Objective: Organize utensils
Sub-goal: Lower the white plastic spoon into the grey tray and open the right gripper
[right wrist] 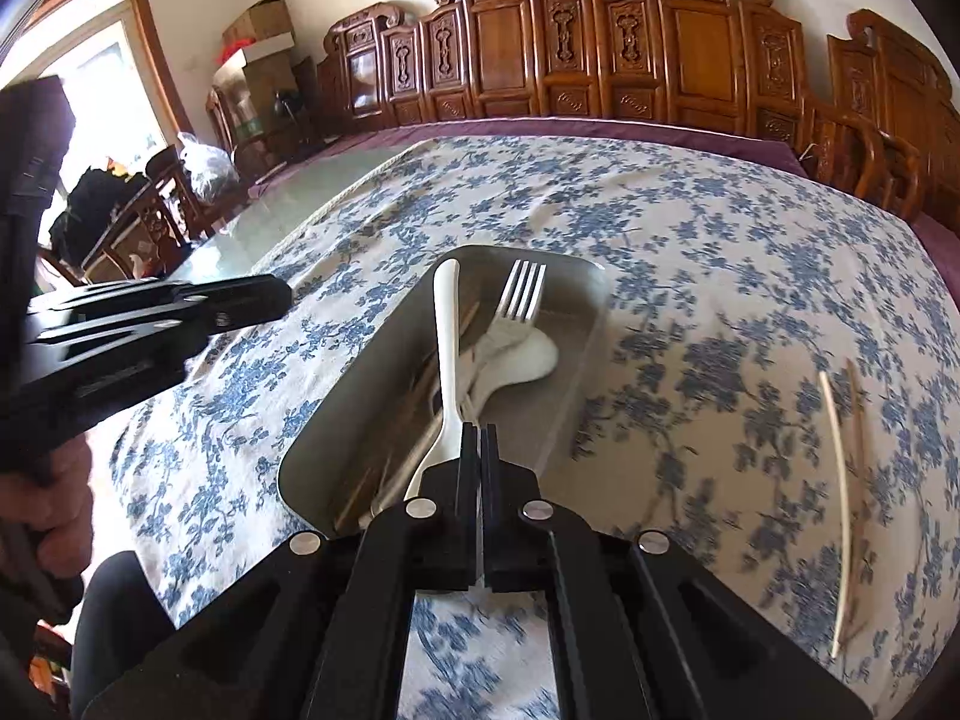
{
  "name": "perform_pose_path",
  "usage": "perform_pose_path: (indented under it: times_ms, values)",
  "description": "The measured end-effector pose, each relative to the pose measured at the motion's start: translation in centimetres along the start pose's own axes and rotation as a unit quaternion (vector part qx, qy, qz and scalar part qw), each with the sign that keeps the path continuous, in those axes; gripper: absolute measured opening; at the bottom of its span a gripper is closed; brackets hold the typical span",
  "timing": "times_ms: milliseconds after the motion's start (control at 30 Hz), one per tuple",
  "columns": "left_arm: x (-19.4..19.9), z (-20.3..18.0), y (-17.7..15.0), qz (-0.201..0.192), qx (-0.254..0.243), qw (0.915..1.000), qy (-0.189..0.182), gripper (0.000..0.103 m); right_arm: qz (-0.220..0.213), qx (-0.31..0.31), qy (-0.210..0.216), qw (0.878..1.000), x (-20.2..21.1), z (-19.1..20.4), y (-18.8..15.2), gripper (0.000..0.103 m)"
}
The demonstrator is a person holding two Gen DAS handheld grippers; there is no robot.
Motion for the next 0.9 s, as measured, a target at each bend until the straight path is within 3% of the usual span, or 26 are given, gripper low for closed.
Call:
perform_pose_path:
  times_ms: [600,800,900]
  values:
    - [1.2,1.3,-0.7,-0.003,0.002,0.9999,0.011,0.005,0.017,-0.016,0.001,1.0,-3.0,0.5,0.2,0.002]
    - [1.3,1.0,-0.9,-0.002,-0.001,0.9999,0.011,0.005,0.007,-0.008,0.017,1.0,-2.3,0.6,0.2,0.006]
    - [1.3,0.6,-1.0,-0.003,0.0,1.0,0.008,0.005,-0.004,-0.006,0.023,1.0,-1.0,0.0,0.1,0.014]
Point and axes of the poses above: each gripper's, at about its wrist camera, not at the fingertips, and x roughly against the way its jaws point, z to its left, y to its top, the point moved 5 cm from there along -x, roughly the way its jaws point, and after that the axes turned 1 degree about -z, right-handed, at the moved point
